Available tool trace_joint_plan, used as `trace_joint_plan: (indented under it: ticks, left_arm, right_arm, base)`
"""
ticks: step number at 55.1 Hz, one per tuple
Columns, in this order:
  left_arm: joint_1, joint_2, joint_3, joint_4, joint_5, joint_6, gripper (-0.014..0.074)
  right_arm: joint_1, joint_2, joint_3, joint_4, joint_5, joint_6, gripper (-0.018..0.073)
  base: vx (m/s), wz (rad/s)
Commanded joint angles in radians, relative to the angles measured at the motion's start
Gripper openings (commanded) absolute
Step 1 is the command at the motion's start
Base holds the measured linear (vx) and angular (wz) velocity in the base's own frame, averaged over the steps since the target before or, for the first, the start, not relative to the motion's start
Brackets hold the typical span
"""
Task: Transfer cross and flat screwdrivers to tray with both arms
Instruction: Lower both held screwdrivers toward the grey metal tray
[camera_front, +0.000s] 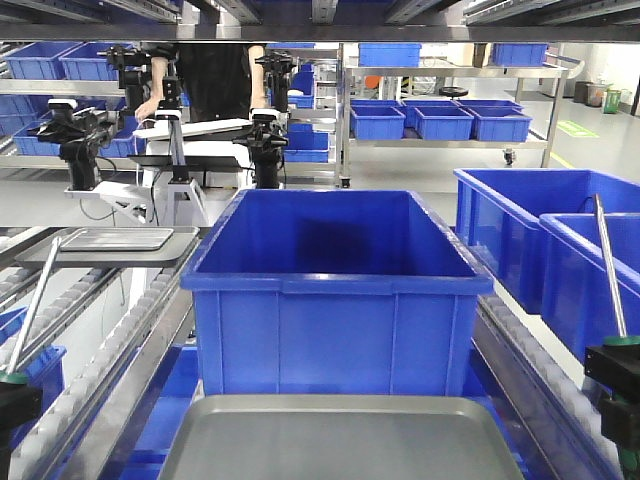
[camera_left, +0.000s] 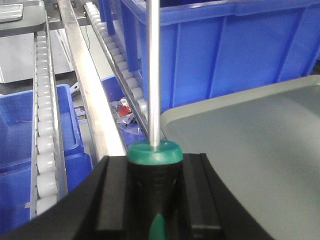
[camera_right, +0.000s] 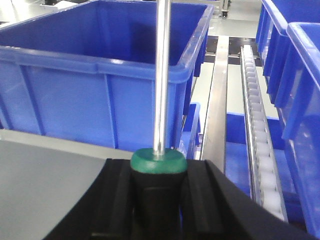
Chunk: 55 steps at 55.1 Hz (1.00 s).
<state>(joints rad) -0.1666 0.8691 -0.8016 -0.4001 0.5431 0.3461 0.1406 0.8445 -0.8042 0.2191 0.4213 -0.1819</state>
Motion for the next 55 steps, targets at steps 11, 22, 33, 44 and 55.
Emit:
trace_joint_plan:
  ticks: [11, 22, 33, 44, 55]
  left_arm:
    - [-0.005, -0.008, -0.032, -0.024, -0.078, 0.0, 0.0]
    - [-0.005, -0.008, -0.032, -0.024, -0.078, 0.0, 0.0]
    - [-0.005, -0.008, -0.032, -0.024, -0.079, 0.0, 0.0]
    - [-0.005, -0.008, -0.032, -0.024, -0.081, 0.0, 0.0]
    - [-0.005, -0.008, -0.032, -0.024, -0.086, 0.0, 0.0]
  right_arm:
    - [-0.003, -0.005, -0.03, 0.004, -0.087, -0.005, -0.0008]
    - [-0.003, -0.005, -0.03, 0.004, -0.087, -0.005, -0.0008]
    - [-0.003, -0.005, -0.03, 0.004, -0.087, -0.005, -0.0008]
    - [-0.003, -0.005, -0.03, 0.005, -0.087, -0.005, -0.0008]
    - [-0.003, -0.005, -0.03, 0.004, -0.088, -0.005, -0.0008]
  base:
    - [0.08, 0.02]
    - [0.04, 0.0]
    - [0.0, 0.0]
    - [0.0, 0.0]
    - [0.0, 0.0]
